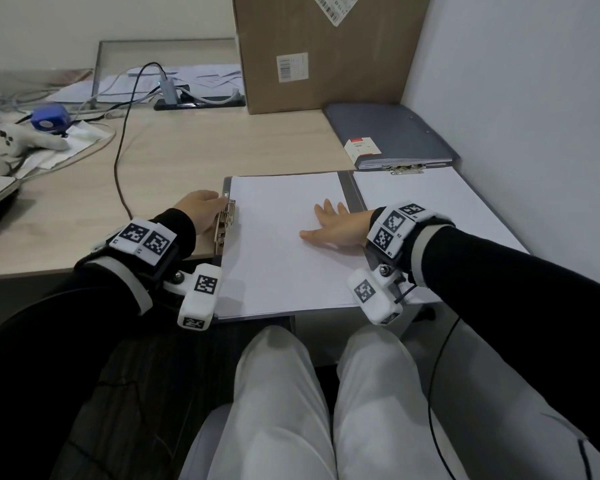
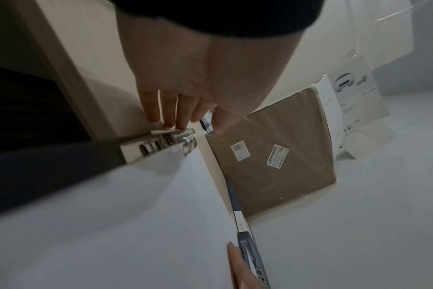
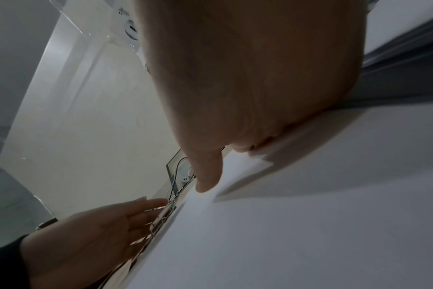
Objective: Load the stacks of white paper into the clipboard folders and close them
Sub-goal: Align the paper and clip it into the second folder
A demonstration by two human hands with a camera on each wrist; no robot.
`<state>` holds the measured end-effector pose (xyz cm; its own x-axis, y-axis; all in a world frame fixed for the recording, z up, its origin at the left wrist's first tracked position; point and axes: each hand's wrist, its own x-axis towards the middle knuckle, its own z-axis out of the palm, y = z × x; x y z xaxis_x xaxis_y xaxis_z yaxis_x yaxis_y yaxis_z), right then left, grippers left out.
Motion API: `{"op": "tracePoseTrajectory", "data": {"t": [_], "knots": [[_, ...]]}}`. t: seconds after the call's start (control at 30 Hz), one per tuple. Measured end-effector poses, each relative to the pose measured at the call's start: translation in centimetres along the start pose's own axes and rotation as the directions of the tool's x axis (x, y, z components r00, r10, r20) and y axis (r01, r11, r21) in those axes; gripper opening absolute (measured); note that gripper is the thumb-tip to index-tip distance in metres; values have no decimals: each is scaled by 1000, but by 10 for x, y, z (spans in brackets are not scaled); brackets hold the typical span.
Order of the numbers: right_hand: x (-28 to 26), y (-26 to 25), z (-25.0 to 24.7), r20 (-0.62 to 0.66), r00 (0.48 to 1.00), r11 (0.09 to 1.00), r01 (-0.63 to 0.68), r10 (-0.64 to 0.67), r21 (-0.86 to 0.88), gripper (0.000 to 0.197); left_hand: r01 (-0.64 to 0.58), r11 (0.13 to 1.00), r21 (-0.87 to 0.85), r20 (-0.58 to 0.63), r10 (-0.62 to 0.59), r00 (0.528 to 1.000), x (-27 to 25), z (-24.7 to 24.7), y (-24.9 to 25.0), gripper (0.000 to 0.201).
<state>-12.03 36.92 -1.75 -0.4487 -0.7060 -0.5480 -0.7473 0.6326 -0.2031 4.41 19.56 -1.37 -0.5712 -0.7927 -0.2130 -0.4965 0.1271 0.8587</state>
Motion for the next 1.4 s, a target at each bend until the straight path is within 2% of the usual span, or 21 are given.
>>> {"op": "tracePoseTrajectory", "data": {"t": [0.07, 0.17, 0.27, 0.37, 0.47, 0.53, 0.57, 0.63, 0.7, 0.73, 0.87, 0.97, 1.07, 1.17, 1.23, 1.3, 1.4], "knots": [[0, 0, 1, -5, 1000, 1000, -1, 1, -20, 87, -12, 1000, -7, -31, 12, 999, 3, 4, 2, 18], [-3, 0, 2, -5, 1000, 1000, 5, -6, -31, 85, -48, 999, -26, -108, 45, 993, 7, 5, 2, 15], [-5, -1, 1, -7, 1000, 1000, 9, -9, -26, 83, -102, 995, -17, -168, 98, 981, 4, -4, 2, 30], [-4, -1, 1, -3, 1000, 1000, 11, -11, -25, 82, -123, 992, 17, -85, 124, 989, -2, -20, -1, 35], [-3, -1, 2, -8, 1000, 1000, 10, -10, -19, 82, -59, 987, 151, 131, 39, 991, -7, -34, -7, 27], [-2, -1, 3, -8, 1000, 1000, 7, -8, -19, 82, -8, 973, 231, 251, -52, 967, -11, -38, -11, 45], [-2, -1, 3, -10, 1000, 1000, 8, -8, -21, 82, -3, 957, 289, 268, -78, 960, -11, -37, -13, 60], [-2, -1, 3, -11, 1000, 1000, 11, -11, -23, 81, -60, 869, 491, 251, -75, 965, -12, -30, -14, 87], [-3, -1, 2, -6, 1000, 1000, 19, -19, -18, 80, -117, 722, 682, 202, -32, 979, -16, -21, -16, 90], [-3, -1, 2, -5, 1000, 1000, 21, -21, -15, 80, -122, 685, 718, 184, -17, 983, -18, -18, -16, 87], [-2, 0, 2, -10, 1000, 1000, 24, -24, -13, 77, -93, 673, 734, 190, -73, 979, -21, -23, -16, 107], [2, 2, 2, -17, 999, 999, 36, -36, -3, 75, -74, 681, 728, 155, -59, 986, -22, -25, -18, 91], [1, 4, 0, -25, 999, 997, 47, -45, 66, 73, -58, 676, 735, 135, -62, 989, -27, -22, -13, 85], [-6, 8, -4, -142, 986, 966, 117, -86, 230, 64, 22, 648, 761, 72, -118, 990, -31, -22, -6, 80], [-15, 14, -9, -302, 950, 893, 200, -77, 403, 56, 89, 712, 697, 39, -162, 986, -34, -18, -3, 61], [-27, 26, -12, -448, 894, 831, 274, -34, 484, 41, 149, 769, 622, 12, -199, 980, -39, -12, -1, 43], [-44, 60, -9, -609, 784, 826, 262, 120, 499, 28, 232, 769, 596, -2, -288, 958, -53, -3, -6, 46]]}}
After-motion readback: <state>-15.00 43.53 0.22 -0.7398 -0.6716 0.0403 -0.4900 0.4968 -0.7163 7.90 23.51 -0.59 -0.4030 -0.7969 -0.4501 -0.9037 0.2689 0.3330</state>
